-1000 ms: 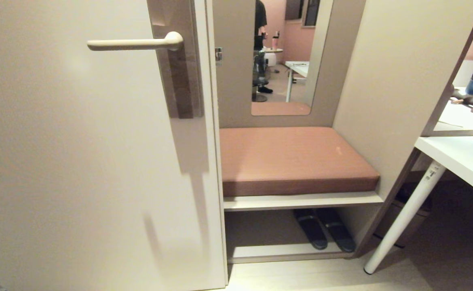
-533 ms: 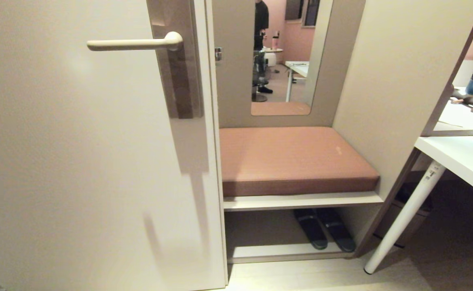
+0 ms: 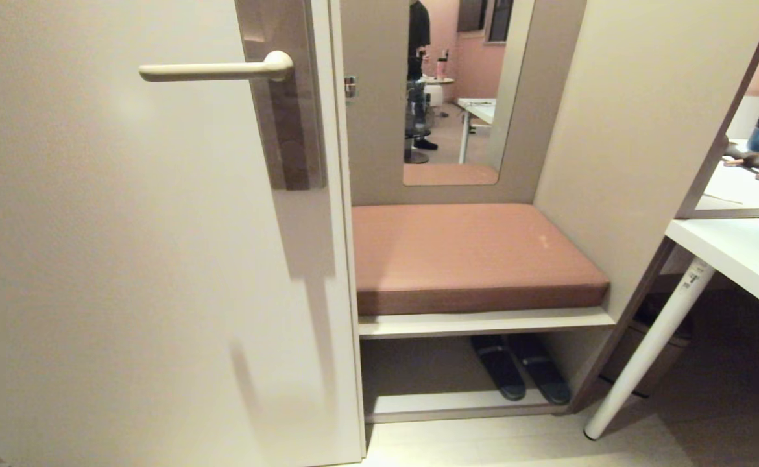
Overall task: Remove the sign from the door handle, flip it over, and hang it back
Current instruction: Hand it to the other hand
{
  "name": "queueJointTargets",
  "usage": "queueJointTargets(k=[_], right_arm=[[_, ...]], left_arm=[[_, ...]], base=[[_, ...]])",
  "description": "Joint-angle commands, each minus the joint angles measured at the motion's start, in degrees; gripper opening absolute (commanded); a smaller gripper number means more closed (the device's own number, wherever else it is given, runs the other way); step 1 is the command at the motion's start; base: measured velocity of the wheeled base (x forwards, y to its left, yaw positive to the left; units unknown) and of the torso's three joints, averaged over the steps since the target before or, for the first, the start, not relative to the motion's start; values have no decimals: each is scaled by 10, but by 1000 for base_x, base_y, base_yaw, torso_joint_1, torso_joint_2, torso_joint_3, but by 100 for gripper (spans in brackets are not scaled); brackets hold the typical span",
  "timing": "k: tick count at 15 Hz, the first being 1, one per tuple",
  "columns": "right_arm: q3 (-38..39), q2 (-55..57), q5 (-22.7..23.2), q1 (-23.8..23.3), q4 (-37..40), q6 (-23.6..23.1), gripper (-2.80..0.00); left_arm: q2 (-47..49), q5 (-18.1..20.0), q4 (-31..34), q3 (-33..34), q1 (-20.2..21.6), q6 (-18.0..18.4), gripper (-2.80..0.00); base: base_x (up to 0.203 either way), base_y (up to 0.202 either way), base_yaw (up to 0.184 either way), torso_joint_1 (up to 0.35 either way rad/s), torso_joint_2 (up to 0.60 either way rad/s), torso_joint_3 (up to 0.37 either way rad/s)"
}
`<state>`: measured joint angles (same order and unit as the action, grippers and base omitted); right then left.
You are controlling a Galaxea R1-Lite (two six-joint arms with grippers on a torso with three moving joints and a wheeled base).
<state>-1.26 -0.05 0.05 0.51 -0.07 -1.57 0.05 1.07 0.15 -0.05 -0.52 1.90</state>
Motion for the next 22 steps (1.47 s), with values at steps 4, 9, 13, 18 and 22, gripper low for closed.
queueJointTargets(k=[4, 9, 13, 18, 22], right_arm=[[-81, 12, 30, 0, 34, -1, -280], [-187, 148, 29, 1, 42, -2, -280], [-293, 274, 22, 1, 39, -3, -280], [-370, 334, 22, 1, 41, -35, -280], [-390, 362, 61, 1, 42, -50, -280]], left_arm=[[0, 1, -2, 0, 0, -3, -280], [0, 1, -2, 0, 0, 0, -280], [0, 1, -2, 0, 0, 0, -280], [0, 1, -2, 0, 0, 1, -280], [0, 0, -2, 0, 0, 1, -280]], base=[[0, 0, 0, 0, 0, 0], [0, 0, 0, 0, 0, 0], [0, 0, 0, 0, 0, 0], [0, 0, 0, 0, 0, 0], [0, 0, 0, 0, 0, 0]])
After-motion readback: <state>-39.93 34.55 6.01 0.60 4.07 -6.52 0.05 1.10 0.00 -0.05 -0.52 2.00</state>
